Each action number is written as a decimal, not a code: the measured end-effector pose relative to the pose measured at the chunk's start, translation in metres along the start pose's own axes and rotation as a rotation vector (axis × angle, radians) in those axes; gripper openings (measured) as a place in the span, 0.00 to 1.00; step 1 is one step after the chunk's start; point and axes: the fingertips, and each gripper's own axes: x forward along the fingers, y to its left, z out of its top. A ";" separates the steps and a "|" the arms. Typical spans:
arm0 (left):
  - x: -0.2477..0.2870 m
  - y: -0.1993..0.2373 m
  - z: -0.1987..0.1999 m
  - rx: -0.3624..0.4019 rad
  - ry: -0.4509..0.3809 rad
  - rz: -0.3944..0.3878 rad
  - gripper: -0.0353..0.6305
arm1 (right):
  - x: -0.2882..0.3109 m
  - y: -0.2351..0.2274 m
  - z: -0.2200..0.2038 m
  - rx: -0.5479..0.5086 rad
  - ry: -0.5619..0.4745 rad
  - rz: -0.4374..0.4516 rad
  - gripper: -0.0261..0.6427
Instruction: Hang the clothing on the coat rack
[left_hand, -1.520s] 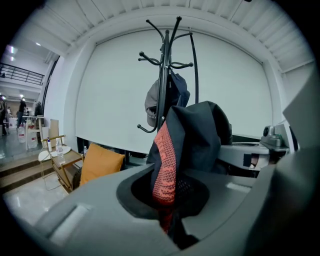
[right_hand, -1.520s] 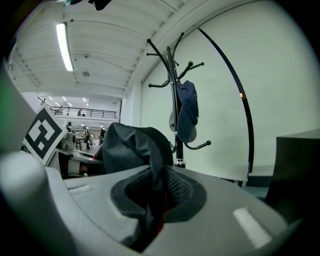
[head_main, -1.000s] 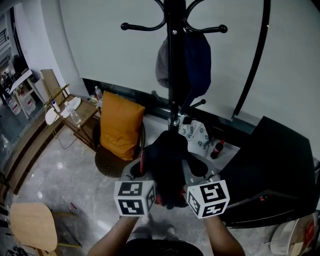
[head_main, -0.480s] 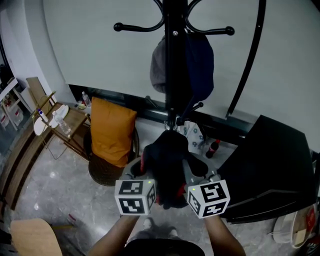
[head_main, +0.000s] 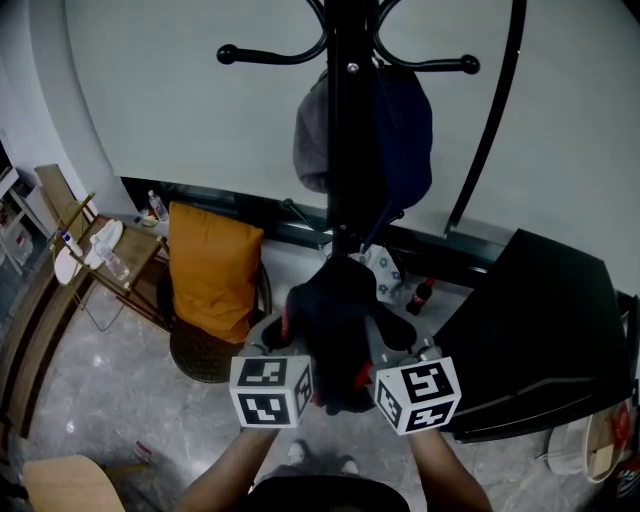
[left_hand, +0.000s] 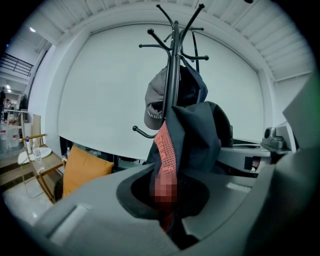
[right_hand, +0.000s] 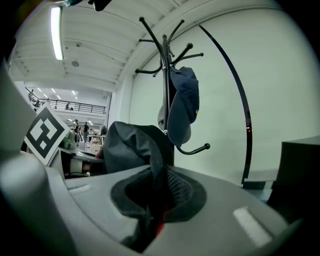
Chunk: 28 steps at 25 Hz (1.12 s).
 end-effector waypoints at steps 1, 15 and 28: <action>0.002 0.001 0.000 0.001 0.000 -0.004 0.07 | 0.002 -0.001 0.000 0.001 0.000 -0.004 0.09; 0.026 0.009 0.006 0.022 0.015 -0.049 0.07 | 0.022 -0.009 -0.002 0.018 0.005 -0.045 0.09; 0.046 0.002 0.011 0.043 0.020 -0.087 0.07 | 0.034 -0.015 -0.004 0.023 0.013 -0.054 0.08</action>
